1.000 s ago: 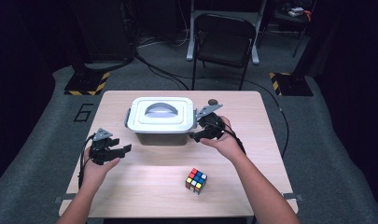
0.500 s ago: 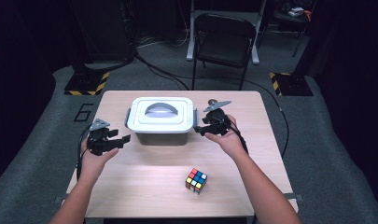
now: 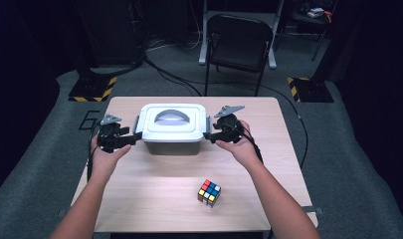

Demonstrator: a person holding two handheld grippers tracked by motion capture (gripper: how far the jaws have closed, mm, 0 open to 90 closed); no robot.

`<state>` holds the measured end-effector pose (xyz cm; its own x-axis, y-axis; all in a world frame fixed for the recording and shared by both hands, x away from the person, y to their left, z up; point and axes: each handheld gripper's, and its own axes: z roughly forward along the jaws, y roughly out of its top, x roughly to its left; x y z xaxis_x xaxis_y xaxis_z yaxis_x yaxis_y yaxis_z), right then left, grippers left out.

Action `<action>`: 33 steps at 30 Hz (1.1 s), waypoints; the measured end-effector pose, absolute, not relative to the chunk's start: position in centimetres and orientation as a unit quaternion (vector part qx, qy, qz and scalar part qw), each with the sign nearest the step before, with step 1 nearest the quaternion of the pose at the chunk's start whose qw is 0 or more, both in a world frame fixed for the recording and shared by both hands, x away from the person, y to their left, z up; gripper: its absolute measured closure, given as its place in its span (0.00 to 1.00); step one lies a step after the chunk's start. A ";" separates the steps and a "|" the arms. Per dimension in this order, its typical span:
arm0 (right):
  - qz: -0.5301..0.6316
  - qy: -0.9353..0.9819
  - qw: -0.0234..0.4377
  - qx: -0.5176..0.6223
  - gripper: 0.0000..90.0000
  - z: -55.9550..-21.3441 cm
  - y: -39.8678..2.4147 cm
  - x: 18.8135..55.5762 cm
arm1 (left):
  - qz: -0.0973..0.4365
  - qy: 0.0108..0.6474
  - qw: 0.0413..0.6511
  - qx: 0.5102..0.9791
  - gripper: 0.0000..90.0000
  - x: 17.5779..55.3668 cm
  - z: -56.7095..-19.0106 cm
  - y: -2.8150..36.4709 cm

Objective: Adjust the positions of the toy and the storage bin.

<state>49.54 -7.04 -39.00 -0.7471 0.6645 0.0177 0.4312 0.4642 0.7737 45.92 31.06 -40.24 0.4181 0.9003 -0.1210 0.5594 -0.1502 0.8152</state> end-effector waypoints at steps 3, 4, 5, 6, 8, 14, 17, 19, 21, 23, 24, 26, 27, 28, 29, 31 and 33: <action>0.410 0.841 0.144 0.322 0.46 -38.9 -7.0 49.6 | 0.199 0.507 0.416 0.728 0.44 46.7 -40.4 30.8; 0.412 0.840 0.142 0.324 0.46 -38.9 -6.9 49.5 | 0.197 0.508 0.416 0.728 0.44 46.9 -40.5 30.7; 0.412 0.841 0.141 0.321 0.45 -39.0 -6.7 49.5 | 0.196 0.510 0.420 0.724 0.44 47.0 -40.6 30.6; 0.412 0.842 0.138 0.321 0.45 -39.0 -6.6 49.5 | 0.194 0.510 0.422 0.724 0.45 47.2 -40.6 30.6; 0.413 0.845 0.131 0.313 0.43 -39.2 -6.3 49.5 | 0.191 0.512 0.420 0.725 0.46 47.4 -40.6 30.4; 0.402 0.857 0.125 0.299 0.36 -39.7 -5.3 49.4 | 0.181 0.515 0.415 0.728 0.46 48.2 -41.0 29.9; 0.395 0.858 0.125 0.303 0.31 -40.0 -5.1 49.6 | 0.178 0.518 0.415 0.727 0.45 48.4 -41.0 29.6; 0.394 0.858 0.126 0.306 0.29 -40.2 -4.9 49.7 | 0.177 0.517 0.415 0.727 0.45 48.6 -41.1 29.7; 0.390 0.861 0.123 0.303 0.27 -40.4 -4.9 49.8 | 0.173 0.520 0.419 0.724 0.45 48.7 -41.2 29.8; 0.385 0.863 0.119 0.304 0.26 -40.6 -4.8 49.9 | 0.171 0.522 0.422 0.722 0.45 48.8 -41.2 29.9; 0.384 0.864 0.117 0.305 0.25 -40.8 -4.7 50.0 | 0.170 0.523 0.423 0.720 0.44 48.9 -41.3 29.8; 0.381 0.865 0.115 0.304 0.24 -41.1 -4.5 50.2 | 0.173 0.521 0.422 0.722 0.43 48.9 -41.3 29.7; 0.382 0.864 0.114 0.307 0.24 -41.1 -4.5 50.2 | 0.177 0.520 0.424 0.720 0.43 49.0 -41.3 29.7; 0.383 0.864 0.113 0.308 0.23 -41.1 -4.4 50.2 | 0.176 0.519 0.423 0.722 0.43 49.0 -41.3 29.7; 0.381 0.863 0.110 0.314 0.23 -41.1 -4.4 50.2 | 0.176 0.518 0.425 0.721 0.43 49.0 -41.4 29.7; 0.383 0.863 0.113 0.310 0.22 -41.2 -4.3 50.4 | 0.172 0.518 0.422 0.724 0.43 49.0 -41.3 29.8; 0.384 0.860 0.109 0.318 0.21 -41.2 -4.2 50.4 | 0.172 0.519 0.422 0.723 0.43 49.0 -41.3 29.8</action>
